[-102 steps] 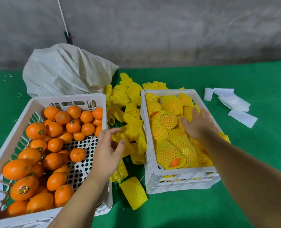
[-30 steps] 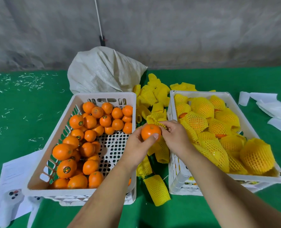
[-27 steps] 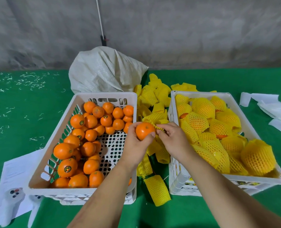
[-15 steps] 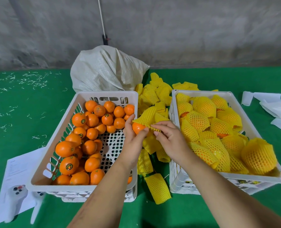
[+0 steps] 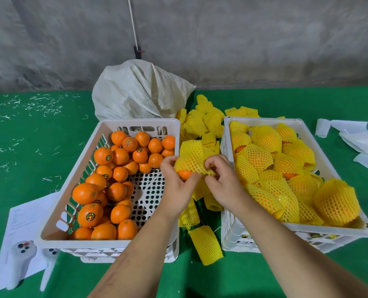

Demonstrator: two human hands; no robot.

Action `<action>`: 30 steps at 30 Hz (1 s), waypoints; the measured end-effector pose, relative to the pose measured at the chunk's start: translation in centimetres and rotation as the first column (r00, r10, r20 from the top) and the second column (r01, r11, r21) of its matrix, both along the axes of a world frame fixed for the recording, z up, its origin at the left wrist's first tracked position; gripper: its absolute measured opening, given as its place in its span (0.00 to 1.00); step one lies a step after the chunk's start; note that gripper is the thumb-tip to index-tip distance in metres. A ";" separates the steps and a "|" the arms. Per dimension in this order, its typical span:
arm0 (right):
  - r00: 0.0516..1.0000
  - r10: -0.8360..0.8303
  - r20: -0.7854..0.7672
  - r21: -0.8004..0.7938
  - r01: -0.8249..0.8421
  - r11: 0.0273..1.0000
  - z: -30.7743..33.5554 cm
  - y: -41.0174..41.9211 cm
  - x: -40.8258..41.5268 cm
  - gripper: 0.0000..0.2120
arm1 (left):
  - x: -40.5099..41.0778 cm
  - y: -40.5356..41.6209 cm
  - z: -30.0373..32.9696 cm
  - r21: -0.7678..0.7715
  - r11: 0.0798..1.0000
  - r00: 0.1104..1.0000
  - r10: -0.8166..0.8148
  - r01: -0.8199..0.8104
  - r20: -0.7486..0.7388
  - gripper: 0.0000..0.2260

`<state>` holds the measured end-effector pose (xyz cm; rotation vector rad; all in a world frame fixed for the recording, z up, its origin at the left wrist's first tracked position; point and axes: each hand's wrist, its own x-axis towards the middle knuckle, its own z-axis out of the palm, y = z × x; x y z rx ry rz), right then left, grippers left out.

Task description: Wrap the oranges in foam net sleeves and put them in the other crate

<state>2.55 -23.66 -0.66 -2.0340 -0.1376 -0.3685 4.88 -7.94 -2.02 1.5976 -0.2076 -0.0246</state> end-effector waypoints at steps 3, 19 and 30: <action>0.997 -0.009 -0.072 0.140 0.019 0.990 0.0 -0.5 0.0 0.19 | -0.3 0.1 -0.5 0.218 0.960 0.978 -0.194 0.173 0.080 0.36; 0.981 -0.108 -0.160 -0.023 0.105 0.994 -0.2 -0.2 0.0 0.31 | -0.4 -0.9 -0.3 0.087 0.993 0.996 0.081 -0.085 0.041 0.26; 0.971 0.021 -0.240 0.260 0.043 0.965 0.2 0.2 -0.1 0.37 | -0.2 -0.6 -0.8 0.063 0.997 0.995 0.047 -0.053 0.090 0.33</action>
